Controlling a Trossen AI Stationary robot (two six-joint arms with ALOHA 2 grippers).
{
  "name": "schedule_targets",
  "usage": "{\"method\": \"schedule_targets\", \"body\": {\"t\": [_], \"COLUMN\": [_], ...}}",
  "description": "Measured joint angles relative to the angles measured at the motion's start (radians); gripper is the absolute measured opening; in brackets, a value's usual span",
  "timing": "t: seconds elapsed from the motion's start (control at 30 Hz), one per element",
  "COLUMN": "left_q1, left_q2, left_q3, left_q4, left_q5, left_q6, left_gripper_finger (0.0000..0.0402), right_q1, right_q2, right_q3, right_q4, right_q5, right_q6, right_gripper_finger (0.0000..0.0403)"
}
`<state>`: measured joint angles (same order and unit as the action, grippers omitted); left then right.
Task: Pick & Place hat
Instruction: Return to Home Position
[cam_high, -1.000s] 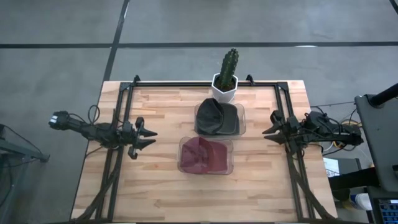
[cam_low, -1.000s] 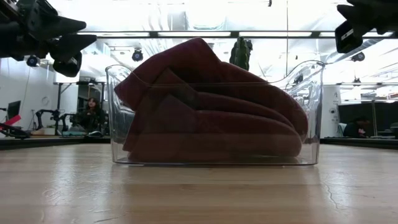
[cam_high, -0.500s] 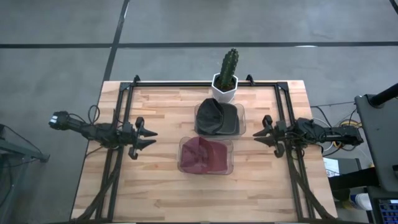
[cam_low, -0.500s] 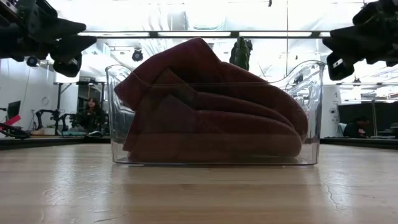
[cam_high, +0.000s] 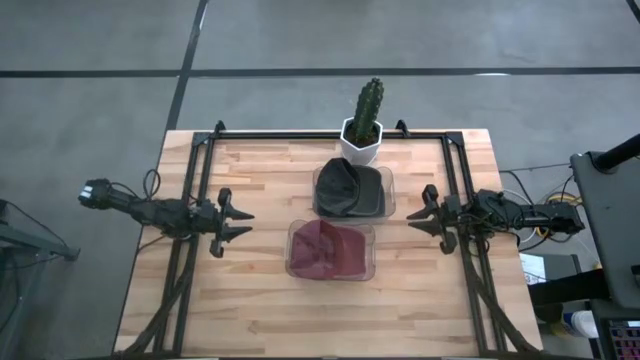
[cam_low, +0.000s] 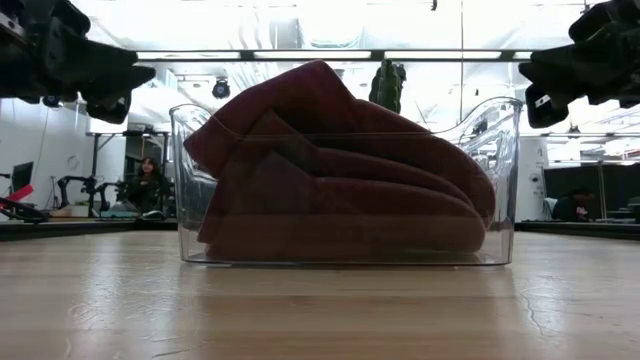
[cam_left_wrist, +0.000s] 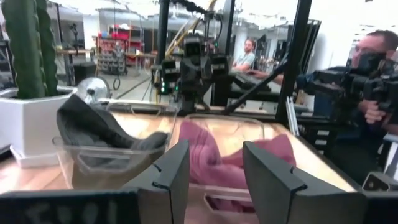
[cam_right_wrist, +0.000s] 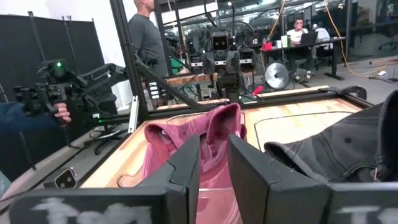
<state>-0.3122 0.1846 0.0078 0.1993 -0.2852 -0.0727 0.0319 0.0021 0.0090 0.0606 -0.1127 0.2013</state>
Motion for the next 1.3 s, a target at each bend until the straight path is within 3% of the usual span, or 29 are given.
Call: {"method": "schedule_targets", "body": {"t": [0.53,1.3], "left_q1": [0.001,0.002], "left_q2": [-0.157,-0.141], "left_q3": [0.004,0.003], "left_q4": [-0.154,-0.162], "left_q5": [0.008,0.007], "left_q6": [-0.017,-0.014], "left_gripper_finger": [0.0140,0.0140], "right_q1": [0.001,0.000], "right_q2": [0.001,0.008], "right_q3": [0.000,0.000], "right_q4": [-0.001,-0.004], "right_q5": [0.000,0.003], "right_q6": [0.000,0.004], "right_gripper_finger": [0.0083,0.0073]}}
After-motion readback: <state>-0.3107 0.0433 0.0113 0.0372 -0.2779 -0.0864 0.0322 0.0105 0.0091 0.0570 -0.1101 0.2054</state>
